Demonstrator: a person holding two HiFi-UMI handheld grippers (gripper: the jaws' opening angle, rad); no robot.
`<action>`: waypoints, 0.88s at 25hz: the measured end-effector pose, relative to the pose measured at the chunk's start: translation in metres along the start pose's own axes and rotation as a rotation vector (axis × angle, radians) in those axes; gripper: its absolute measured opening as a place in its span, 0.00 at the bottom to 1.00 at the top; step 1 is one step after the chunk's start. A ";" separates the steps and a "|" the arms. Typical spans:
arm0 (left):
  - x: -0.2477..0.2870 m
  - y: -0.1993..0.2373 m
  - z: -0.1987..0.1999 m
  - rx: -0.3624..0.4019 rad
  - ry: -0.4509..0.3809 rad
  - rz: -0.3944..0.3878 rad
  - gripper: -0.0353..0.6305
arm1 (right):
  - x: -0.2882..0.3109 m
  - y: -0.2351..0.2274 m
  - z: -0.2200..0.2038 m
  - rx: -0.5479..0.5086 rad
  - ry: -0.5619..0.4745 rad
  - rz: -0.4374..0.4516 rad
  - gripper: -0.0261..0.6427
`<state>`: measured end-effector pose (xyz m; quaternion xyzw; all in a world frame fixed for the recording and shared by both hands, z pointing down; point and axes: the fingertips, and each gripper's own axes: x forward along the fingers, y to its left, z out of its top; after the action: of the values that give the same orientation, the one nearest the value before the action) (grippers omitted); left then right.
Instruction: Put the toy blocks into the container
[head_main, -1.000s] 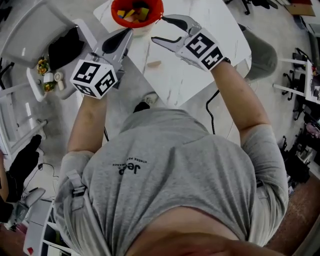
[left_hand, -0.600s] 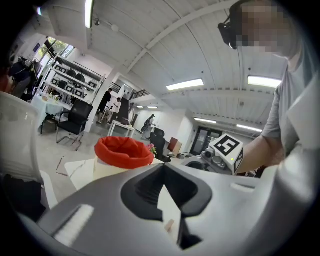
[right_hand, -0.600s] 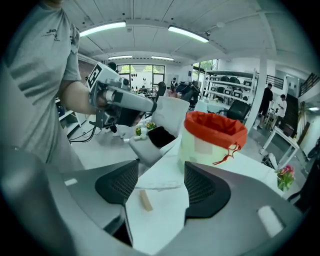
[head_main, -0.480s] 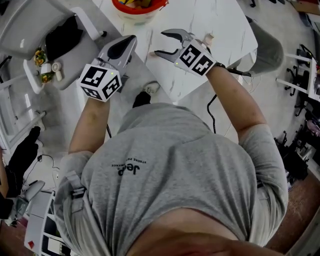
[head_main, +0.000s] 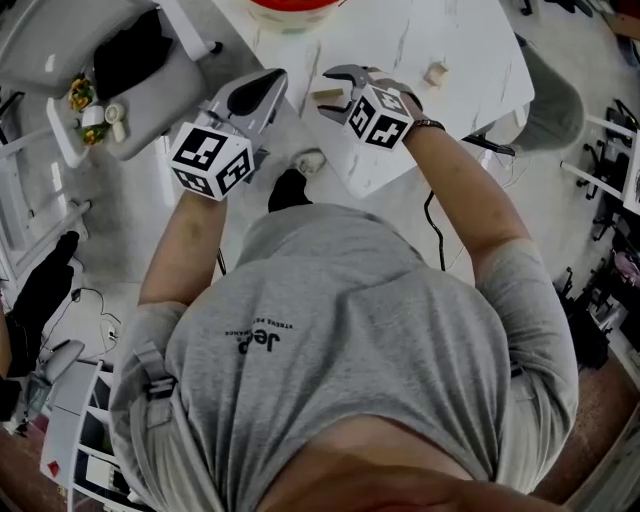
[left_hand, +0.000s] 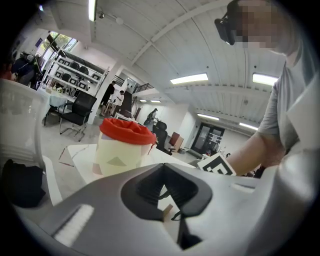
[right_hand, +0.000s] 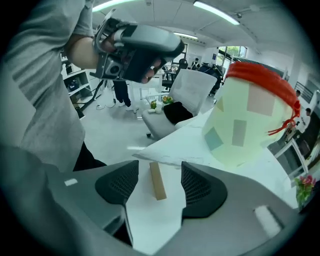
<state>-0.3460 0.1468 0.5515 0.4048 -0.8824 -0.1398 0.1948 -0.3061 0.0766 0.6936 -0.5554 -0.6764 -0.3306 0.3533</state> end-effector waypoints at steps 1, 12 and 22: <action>0.000 -0.001 -0.002 -0.001 0.003 -0.001 0.12 | 0.007 0.001 -0.006 -0.015 0.018 0.002 0.44; -0.006 -0.001 0.012 0.017 -0.015 0.005 0.13 | -0.023 -0.012 0.007 0.021 -0.047 -0.047 0.15; 0.009 -0.009 0.068 0.077 -0.077 -0.020 0.12 | -0.124 -0.086 0.077 0.064 -0.213 -0.238 0.15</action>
<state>-0.3763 0.1400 0.4896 0.4151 -0.8899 -0.1231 0.1438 -0.3822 0.0627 0.5431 -0.4918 -0.7811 -0.2877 0.2555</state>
